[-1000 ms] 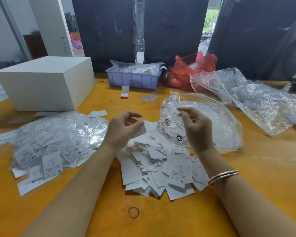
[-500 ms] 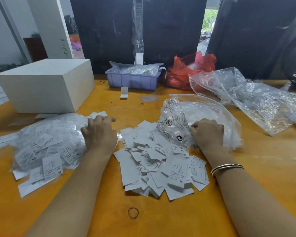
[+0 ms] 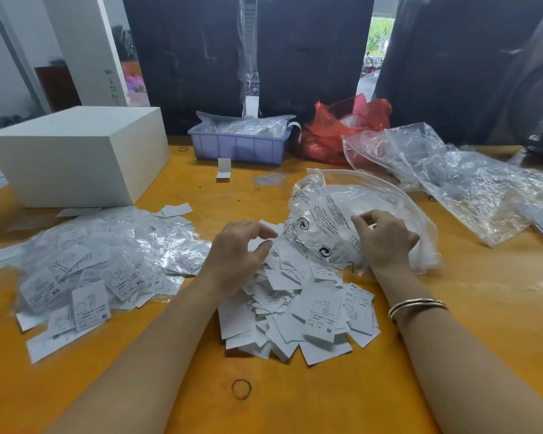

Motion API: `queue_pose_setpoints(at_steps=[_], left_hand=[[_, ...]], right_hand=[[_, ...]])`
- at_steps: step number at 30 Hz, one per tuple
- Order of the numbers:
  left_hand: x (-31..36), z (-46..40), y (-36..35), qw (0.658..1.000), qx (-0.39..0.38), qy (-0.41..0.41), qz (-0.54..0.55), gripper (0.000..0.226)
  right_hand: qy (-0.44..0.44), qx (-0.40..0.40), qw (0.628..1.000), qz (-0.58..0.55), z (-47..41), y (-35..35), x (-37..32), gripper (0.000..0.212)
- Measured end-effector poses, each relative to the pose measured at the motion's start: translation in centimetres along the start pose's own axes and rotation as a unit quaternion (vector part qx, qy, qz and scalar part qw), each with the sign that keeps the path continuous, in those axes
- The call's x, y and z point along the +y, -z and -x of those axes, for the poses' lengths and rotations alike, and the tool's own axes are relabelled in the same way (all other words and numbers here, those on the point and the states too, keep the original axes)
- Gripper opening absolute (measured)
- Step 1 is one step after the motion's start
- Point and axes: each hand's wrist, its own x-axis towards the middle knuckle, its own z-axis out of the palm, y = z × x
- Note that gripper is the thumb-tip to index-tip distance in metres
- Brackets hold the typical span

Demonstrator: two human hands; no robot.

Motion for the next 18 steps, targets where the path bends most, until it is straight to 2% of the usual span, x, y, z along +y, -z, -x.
queue_pose_setpoints(at_steps=[3, 5, 7, 9, 11, 14, 16, 18], left_hand=[[0.0, 0.0, 0.0, 1.0, -0.001, -0.001, 0.0, 0.016], [0.0, 0.0, 0.0, 1.0, 0.004, -0.004, 0.008, 0.016], [0.1, -0.1, 0.0, 0.999, 0.01, -0.004, 0.032, 0.016], [0.1, -0.3, 0.1, 0.997, 0.006, 0.008, 0.079, 0.021], [0.1, -0.4, 0.3, 0.989, -0.023, 0.028, 0.143, 0.034], [0.5, -0.4, 0.4, 0.967, -0.071, 0.068, 0.233, 0.05], [0.5, -0.4, 0.2, 0.956, -0.061, 0.087, 0.274, 0.04], [0.4, -0.5, 0.1, 0.946, -0.025, 0.102, 0.308, 0.018]], right_hand=[[0.022, 0.033, 0.998, 0.046, 0.2, 0.2, 0.0, 0.025], [0.066, 0.089, 0.994, -0.024, 0.4, 0.7, -0.5, 0.02], [0.141, 0.124, 0.972, -0.139, 0.8, 1.2, -1.4, 0.013], [0.172, 0.06, 0.947, -0.265, 1.7, 1.4, -2.9, 0.008], [0.148, -0.079, 0.911, -0.377, 3.0, 1.1, -4.7, 0.008], [0.184, -0.204, 0.874, -0.402, 4.4, 0.2, -5.8, 0.008], [0.198, -0.243, 0.862, -0.398, 4.8, -0.2, -6.1, 0.008], [0.187, -0.251, 0.866, -0.39, 4.8, -0.3, -6.2, 0.006]])
